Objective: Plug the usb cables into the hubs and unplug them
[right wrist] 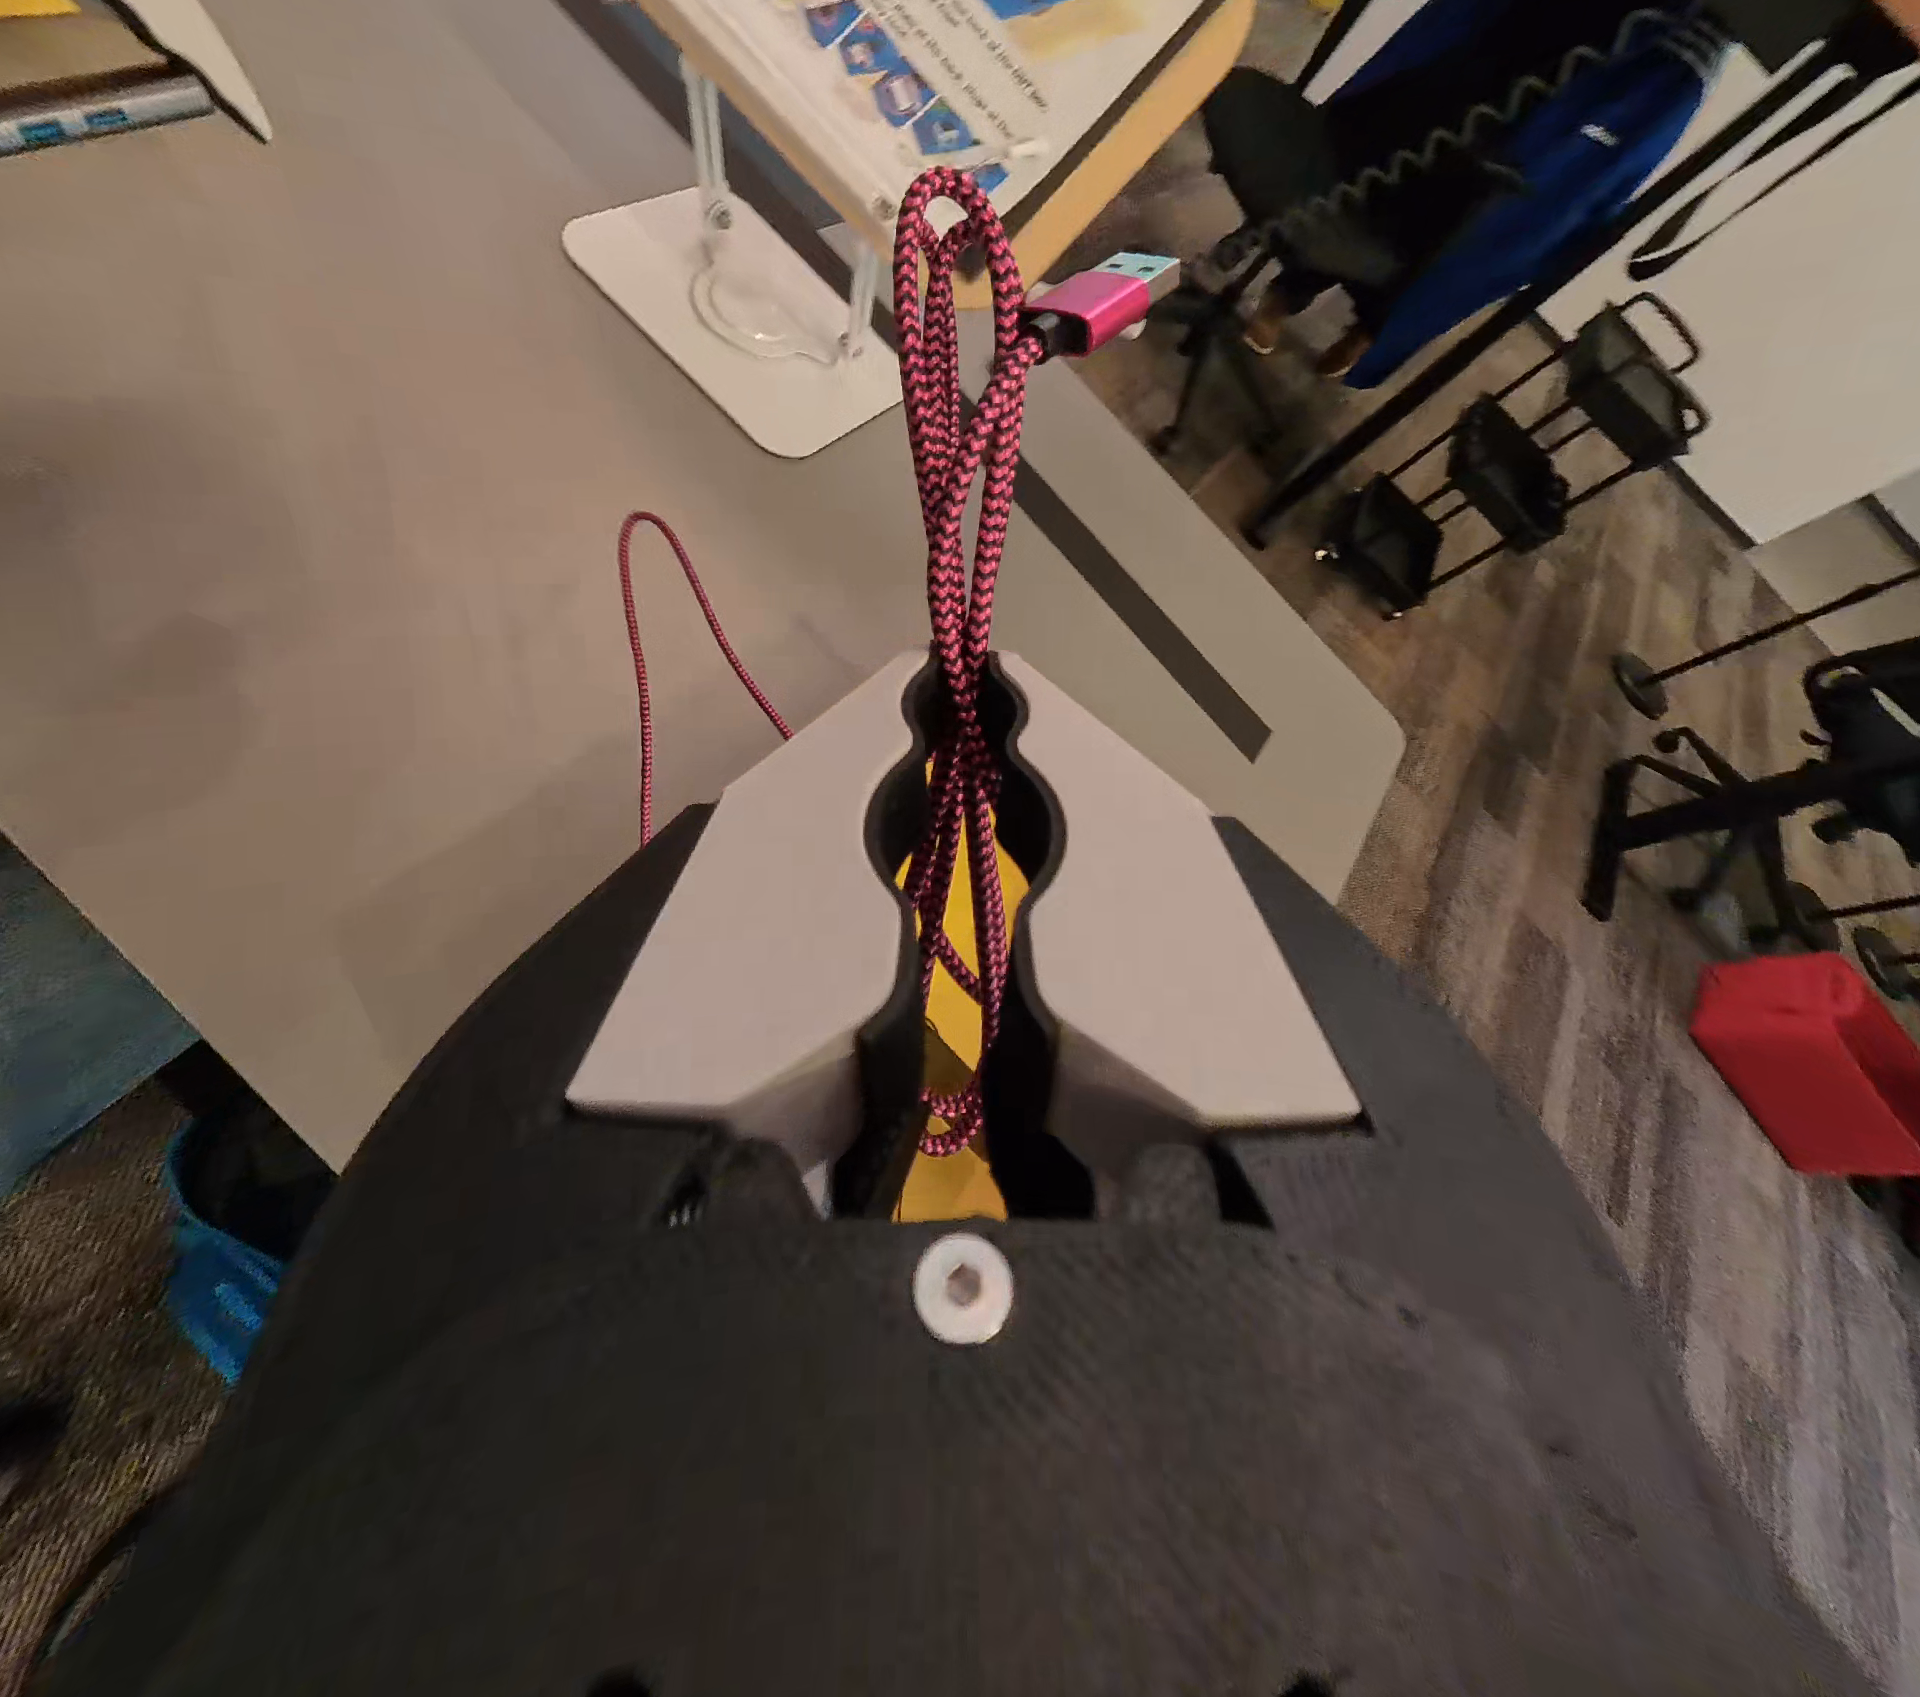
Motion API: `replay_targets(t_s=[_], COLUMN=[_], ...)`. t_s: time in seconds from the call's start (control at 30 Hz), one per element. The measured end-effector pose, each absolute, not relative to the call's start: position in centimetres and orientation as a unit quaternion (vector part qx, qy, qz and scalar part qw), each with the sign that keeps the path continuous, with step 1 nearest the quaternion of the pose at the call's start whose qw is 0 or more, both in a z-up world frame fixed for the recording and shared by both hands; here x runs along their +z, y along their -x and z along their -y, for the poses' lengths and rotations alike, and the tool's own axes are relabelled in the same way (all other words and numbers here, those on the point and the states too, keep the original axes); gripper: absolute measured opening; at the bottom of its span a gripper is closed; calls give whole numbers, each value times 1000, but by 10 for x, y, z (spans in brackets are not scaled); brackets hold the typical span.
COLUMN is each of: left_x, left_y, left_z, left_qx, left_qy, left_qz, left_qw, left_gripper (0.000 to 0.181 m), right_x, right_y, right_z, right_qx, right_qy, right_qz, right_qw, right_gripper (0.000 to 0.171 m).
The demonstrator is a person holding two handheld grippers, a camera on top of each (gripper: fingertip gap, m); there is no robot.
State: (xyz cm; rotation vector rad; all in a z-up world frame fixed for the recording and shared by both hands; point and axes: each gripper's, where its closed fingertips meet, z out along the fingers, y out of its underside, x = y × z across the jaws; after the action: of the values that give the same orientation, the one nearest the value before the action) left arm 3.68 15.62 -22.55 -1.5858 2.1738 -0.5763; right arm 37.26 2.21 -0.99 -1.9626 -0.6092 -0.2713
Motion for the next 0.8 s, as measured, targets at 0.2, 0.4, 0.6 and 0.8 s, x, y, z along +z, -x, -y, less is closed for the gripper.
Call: replay_targets(t_s=[0.2,0.4,0.6,0.8], left_x=[-224,-223,-230,-231], left_y=[-41,-46,-42,-38], left_z=[-156,-153,-152,-153], left_qx=[-205,-211,-217,-214], left_qy=[565,560,562,567], left_qz=[-775,-777,-774,-773], left_qw=[194,196,193,189], left_gripper=[137,137,137,137], right_x=[49,102,38,-75], right_y=[-392,-398,-427,-448], right_z=[-1,9,31,45], right_qx=[-136,-166,-205,-170], right_qy=[785,774,819,867], right_qz=[220,224,204,190], right_qw=[563,568,496,429], right_gripper=[3,3,3,3])
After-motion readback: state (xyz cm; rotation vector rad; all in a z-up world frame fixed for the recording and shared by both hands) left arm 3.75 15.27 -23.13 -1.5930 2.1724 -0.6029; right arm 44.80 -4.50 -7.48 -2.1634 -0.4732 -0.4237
